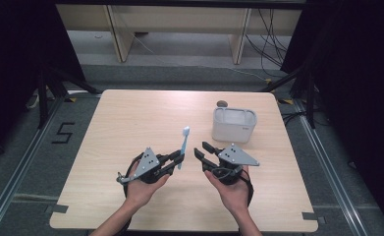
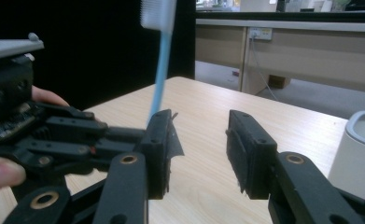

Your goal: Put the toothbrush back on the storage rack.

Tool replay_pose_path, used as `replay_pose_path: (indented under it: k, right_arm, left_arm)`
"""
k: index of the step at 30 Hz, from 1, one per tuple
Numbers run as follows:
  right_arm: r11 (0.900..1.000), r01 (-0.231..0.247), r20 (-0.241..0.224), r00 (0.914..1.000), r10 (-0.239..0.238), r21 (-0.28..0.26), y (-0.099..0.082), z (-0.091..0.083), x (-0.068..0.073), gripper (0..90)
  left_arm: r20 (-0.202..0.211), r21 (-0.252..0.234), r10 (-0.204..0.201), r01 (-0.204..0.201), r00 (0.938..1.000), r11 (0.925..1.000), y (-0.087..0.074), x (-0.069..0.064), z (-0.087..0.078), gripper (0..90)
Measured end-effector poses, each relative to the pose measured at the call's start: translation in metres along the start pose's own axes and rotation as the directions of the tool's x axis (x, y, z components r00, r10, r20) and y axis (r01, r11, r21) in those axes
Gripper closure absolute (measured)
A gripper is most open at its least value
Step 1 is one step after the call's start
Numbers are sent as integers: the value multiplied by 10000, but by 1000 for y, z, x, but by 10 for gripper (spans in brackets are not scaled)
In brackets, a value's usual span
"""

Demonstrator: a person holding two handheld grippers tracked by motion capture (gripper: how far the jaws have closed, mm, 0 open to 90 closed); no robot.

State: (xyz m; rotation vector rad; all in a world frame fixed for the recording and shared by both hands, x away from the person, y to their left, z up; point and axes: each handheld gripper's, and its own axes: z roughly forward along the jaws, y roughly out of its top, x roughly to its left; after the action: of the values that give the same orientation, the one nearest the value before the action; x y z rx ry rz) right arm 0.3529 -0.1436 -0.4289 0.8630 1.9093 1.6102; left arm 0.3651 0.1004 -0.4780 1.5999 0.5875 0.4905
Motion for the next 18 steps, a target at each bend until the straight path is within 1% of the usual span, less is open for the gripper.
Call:
replay_pose_path:
  k: [2,3,4,5,6,7,8,9,10,11,12,13,14,16,18]
  right_arm:
    - [10000,-15,27,10000,15,-12,2,1,1,619]
    - [9998,-192,-17,9998,192,3,2,2,3,621]
    - [9997,-242,-43,9997,242,23,2,2,3,623]
    - [9998,-191,-167,9997,190,-51,2,4,3,624]
    - [10000,-34,-118,9999,33,-80,3,5,3,626]
    - [9999,-22,-185,9998,20,-124,3,5,3,627]
    - [9998,-209,-315,9993,206,-67,3,6,4,629]
    - [9997,-241,-229,9994,241,19,4,5,5,631]
    - [9997,-245,-260,9994,244,-39,4,6,5,632]
    - [10000,-51,-254,9997,50,-65,5,7,4,632]
    - [9994,-330,-309,9990,331,59,5,7,6,633]
    - [9988,-477,-400,9980,481,98,5,7,7,634]
    - [9986,-528,-401,9978,531,77,5,8,7,635]
    - [9993,-367,-463,9983,363,-84,6,10,6,640]
    - [9983,-582,-554,9968,580,-19,6,12,7,646]
  left_arm:
    - [-21,7,26,-26,10000,10000,0,-1,1,784]
    - [-40,55,6,-6,10000,10000,0,-2,2,785]
    - [-42,37,24,-24,10000,10000,0,-2,3,784]
    - [-36,59,62,-62,10000,10000,0,-3,3,784]
    - [-32,83,104,-103,9999,9999,0,-3,4,784]
    - [-23,62,96,-95,10000,9999,0,-4,4,784]
    - [-27,68,117,-117,9999,9999,1,-4,5,785]
    - [-32,72,126,-126,9999,9999,1,-5,5,784]
    - [-12,53,116,-116,9999,9999,1,-5,6,784]
    - [7,-73,139,-139,9999,9999,1,-6,7,785]
    - [-46,75,174,-173,9998,9998,1,-6,7,784]
    - [-54,63,190,-189,9998,9998,1,-7,7,784]
    - [-35,17,160,-160,9999,9999,1,-8,8,784]
    - [-27,12,190,-190,9998,9998,1,-9,9,785]
    - [-32,43,172,-171,9998,9998,1,-11,10,784]
